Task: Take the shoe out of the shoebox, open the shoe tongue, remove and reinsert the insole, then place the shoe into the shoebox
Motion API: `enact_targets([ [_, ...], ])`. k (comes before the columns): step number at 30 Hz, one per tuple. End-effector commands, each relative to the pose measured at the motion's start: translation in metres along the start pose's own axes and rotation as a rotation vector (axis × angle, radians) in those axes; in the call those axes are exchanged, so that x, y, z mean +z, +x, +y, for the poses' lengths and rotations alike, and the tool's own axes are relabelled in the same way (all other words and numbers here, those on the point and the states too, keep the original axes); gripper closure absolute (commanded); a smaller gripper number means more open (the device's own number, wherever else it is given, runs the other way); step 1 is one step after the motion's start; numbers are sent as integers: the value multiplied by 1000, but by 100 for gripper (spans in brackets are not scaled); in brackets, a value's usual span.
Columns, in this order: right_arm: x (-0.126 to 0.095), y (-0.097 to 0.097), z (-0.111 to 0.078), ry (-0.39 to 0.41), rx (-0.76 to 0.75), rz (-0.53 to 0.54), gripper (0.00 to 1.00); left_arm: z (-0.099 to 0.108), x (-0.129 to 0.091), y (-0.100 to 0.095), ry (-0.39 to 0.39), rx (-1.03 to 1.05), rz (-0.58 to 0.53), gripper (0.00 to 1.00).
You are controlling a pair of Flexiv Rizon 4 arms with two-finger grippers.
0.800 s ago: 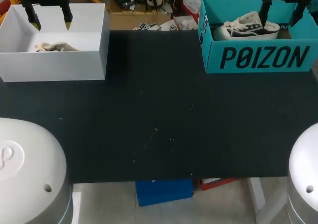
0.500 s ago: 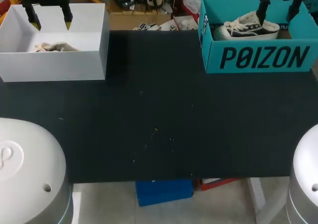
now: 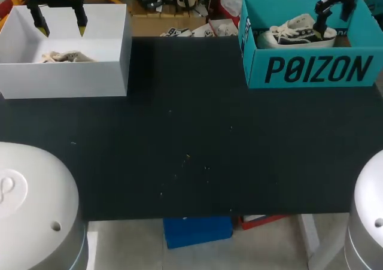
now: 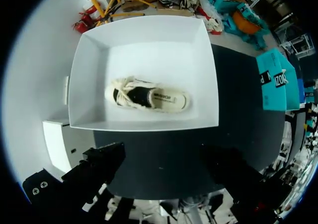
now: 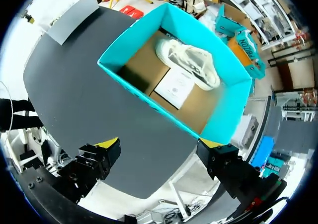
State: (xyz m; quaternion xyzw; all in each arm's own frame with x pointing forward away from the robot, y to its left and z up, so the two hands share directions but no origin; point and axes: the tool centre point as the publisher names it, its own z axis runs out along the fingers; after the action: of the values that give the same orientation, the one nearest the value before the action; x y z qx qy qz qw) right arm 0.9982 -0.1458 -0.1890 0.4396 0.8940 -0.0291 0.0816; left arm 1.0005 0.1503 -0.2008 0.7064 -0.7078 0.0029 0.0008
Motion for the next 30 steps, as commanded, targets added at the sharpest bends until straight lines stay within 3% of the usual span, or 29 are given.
enact_targets([
  [1,2,2,-2,-22,-220,-48,0,0,-1,0,-2,-1,-2,0],
  [5,7,-4,6,-87,-318,-36,0,0,-1,0,-2,-1,-2,0],
  [13,18,-9,27,-119,-509,36,0,0,-1,0,-2,-1,-2,0],
  [30,43,-44,82,-85,-645,32,0,0,-1,0,-2,-1,-2,0],
])
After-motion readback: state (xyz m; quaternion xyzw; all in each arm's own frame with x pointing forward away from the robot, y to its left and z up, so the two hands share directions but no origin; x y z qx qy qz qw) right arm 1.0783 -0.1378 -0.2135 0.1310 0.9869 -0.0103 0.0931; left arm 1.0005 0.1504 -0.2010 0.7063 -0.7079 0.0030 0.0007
